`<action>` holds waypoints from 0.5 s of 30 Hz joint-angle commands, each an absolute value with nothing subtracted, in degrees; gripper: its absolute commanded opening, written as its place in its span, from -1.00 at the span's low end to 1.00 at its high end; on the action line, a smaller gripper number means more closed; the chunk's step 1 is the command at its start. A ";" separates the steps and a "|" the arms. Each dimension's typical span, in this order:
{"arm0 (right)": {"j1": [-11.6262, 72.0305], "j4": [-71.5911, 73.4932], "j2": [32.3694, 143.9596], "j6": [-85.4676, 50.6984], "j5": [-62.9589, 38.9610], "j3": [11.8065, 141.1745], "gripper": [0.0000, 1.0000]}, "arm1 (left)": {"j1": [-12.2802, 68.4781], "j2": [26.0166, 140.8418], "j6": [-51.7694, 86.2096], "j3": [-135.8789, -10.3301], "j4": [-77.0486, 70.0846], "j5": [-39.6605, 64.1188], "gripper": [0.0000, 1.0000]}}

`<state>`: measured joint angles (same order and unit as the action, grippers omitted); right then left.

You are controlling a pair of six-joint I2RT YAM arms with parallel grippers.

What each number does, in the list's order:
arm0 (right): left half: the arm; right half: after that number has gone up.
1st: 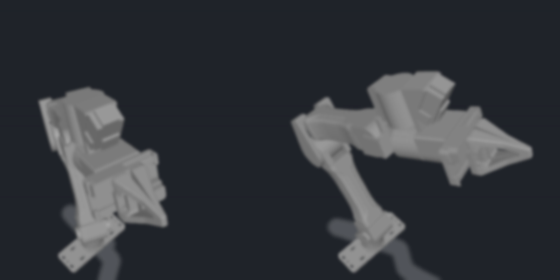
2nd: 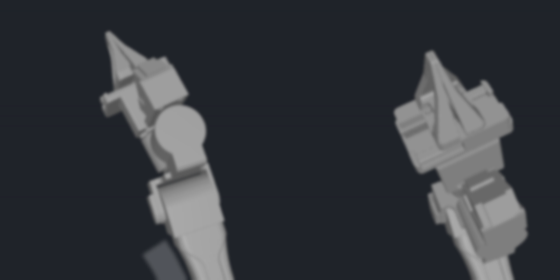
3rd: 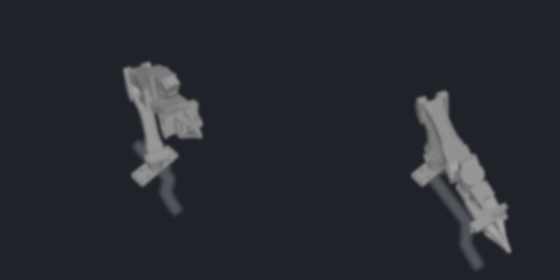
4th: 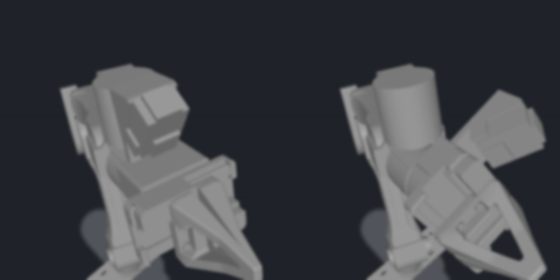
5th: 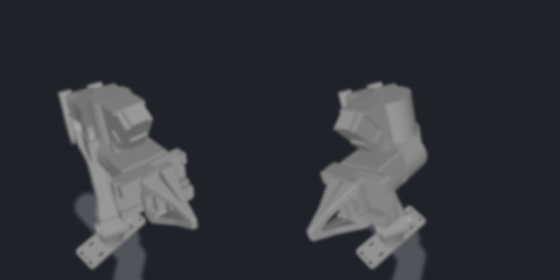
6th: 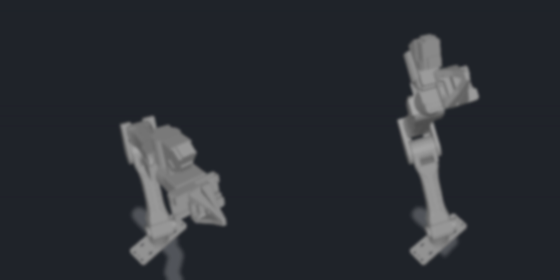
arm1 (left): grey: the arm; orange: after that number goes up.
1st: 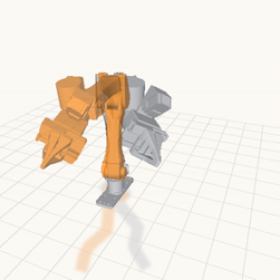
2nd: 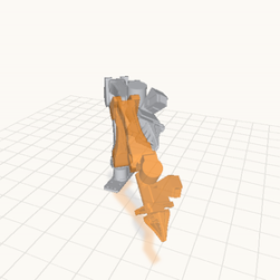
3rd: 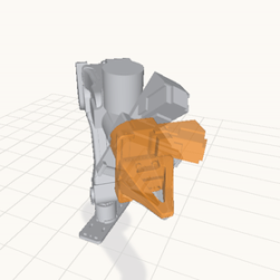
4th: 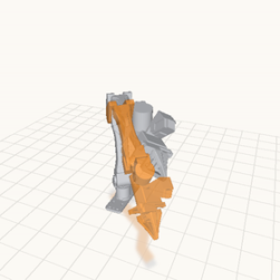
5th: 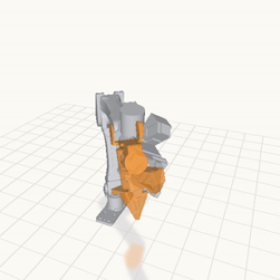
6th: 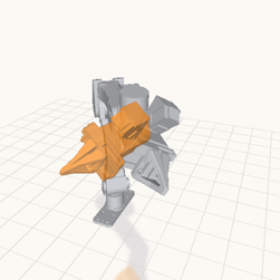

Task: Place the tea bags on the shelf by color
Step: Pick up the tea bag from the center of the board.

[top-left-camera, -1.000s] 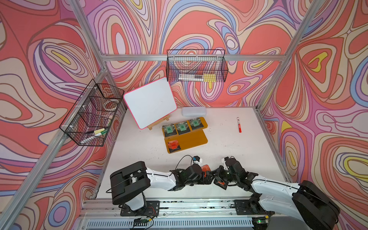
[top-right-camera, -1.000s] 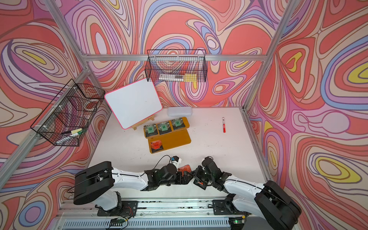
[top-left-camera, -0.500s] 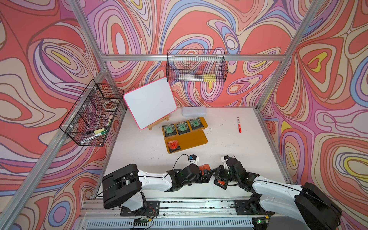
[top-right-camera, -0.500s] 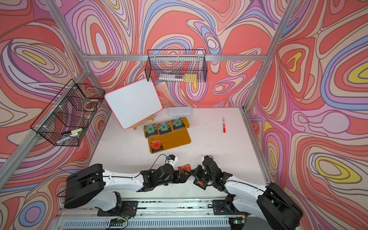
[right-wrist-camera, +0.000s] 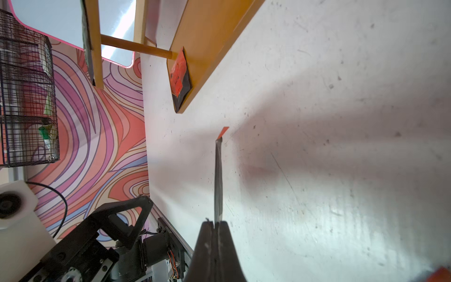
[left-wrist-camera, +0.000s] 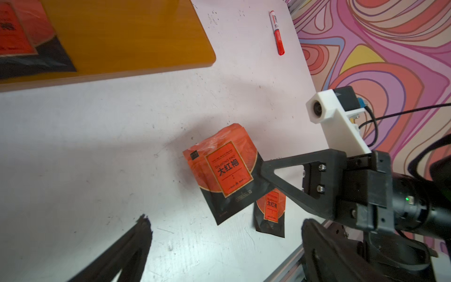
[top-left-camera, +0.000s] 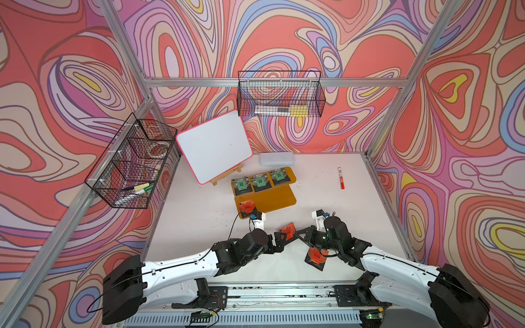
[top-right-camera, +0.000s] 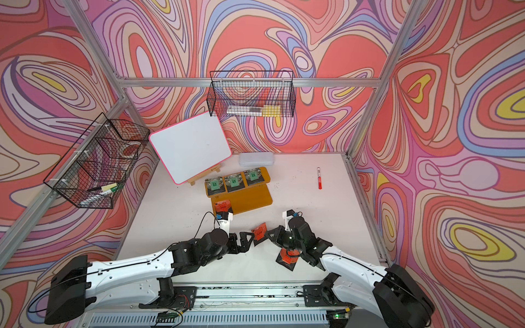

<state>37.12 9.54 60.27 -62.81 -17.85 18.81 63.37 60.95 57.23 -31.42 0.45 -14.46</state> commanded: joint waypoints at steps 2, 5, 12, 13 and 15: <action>36.05 12.99 61.93 -60.84 -18.95 21.31 -1.00 | 62.89 56.66 54.98 -31.49 10.02 -20.02 0.99; 35.17 15.83 64.61 -60.32 -20.31 22.76 -1.00 | 62.69 53.80 54.84 -31.29 13.40 -22.70 0.99; 34.12 20.96 72.82 -59.20 -22.49 27.73 -1.00 | 62.58 49.65 53.22 -32.26 21.98 -28.18 0.98; 33.95 21.69 73.79 -59.03 -22.67 28.09 -1.00 | 62.49 49.02 53.05 -32.26 22.43 -28.60 0.99; 33.51 23.24 75.94 -58.97 -22.74 28.76 -1.00 | 62.41 47.68 52.82 -32.17 23.43 -29.55 0.99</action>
